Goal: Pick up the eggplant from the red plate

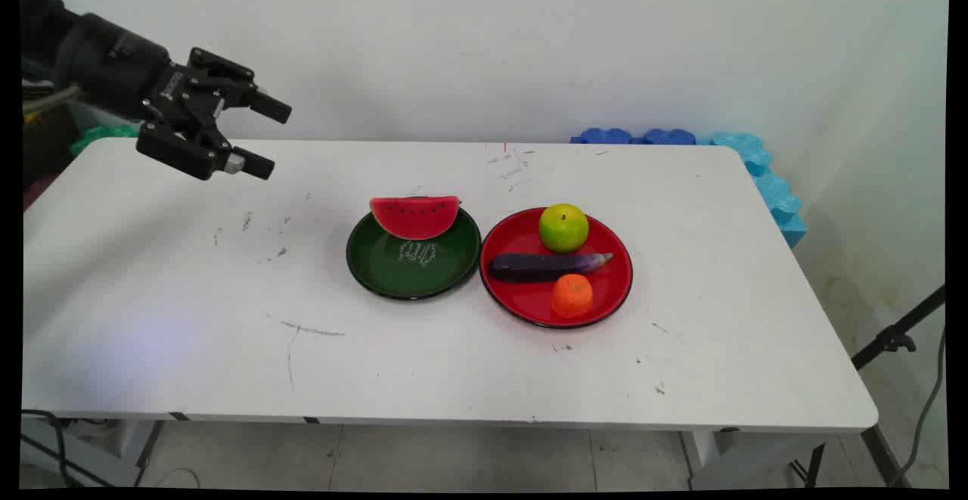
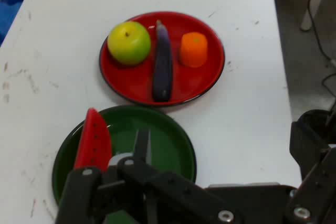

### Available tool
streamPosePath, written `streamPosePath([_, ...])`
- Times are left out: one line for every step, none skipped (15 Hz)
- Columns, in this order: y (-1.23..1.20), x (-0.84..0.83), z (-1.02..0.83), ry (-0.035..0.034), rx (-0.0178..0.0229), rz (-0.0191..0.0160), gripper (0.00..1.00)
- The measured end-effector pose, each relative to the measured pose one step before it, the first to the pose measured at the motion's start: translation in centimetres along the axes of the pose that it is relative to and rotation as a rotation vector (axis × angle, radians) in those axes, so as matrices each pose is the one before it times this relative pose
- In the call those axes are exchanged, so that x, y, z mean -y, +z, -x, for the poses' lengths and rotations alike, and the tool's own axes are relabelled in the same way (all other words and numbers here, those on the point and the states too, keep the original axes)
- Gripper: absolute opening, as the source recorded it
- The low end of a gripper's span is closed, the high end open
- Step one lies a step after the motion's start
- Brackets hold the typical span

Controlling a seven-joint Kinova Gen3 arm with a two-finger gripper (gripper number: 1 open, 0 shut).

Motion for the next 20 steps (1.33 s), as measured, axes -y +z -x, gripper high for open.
streamPosePath([0.195, 0.201, -0.012, -0.00859, 0.01596, -0.01094, 1.00])
streamPosePath([0.254, 0.222, -0.203, -0.00895, 0.01722, -0.01476, 1.00])
streamPosePath([0.249, 0.166, -0.247, -0.00568, 0.01421, -0.01086, 1.00])
streamPosePath([0.444, 0.212, -0.533, -0.01122, 0.01648, -0.01426, 1.00])
streamPosePath([0.595, 0.176, -0.895, -0.01769, 0.01125, -0.01460, 1.00])
streamPosePath([0.438, 0.052, -0.717, -0.00897, 0.00618, -0.00742, 1.00])
streamPosePath([0.506, 0.013, -0.826, -0.00870, 0.00525, -0.00641, 1.00])
streamPosePath([0.693, -0.027, -1.139, -0.00887, 0.00487, -0.00619, 1.00])
streamPosePath([0.836, -0.074, -1.271, -0.00595, 0.00441, -0.00581, 1.00])
streamPosePath([1.220, -0.146, -1.729, -0.00444, 0.00683, -0.00748, 1.00])
streamPosePath([0.874, -0.117, -1.050, -0.00131, 0.00583, -0.00407, 1.00])
streamPosePath([0.919, -0.083, -0.998, -0.00316, 0.00603, -0.00574, 1.00])
streamPosePath([1.232, -0.105, -1.070, -0.00401, 0.01163, -0.00711, 1.00])
streamPosePath([1.290, -0.101, -0.975, -0.00328, 0.01100, -0.00637, 1.00])
streamPosePath([1.812, -0.183, -1.067, -0.00160, 0.01920, -0.00594, 1.00])
streamPosePath([1.202, -0.143, -0.544, 0.00080, 0.01535, -0.00232, 1.00])
streamPosePath([1.207, -0.159, -0.517, 0.00139, 0.01450, -0.00151, 1.00])
streamPosePath([1.500, -0.223, -0.528, 0.00242, 0.01899, -0.00007, 1.00])
streamPosePath([1.494, -0.208, -0.463, 0.00055, 0.01833, 0.00070, 1.00])
streamPosePath([1.744, -0.277, -0.504, 0.00100, 0.02089, 0.00227, 1.00])
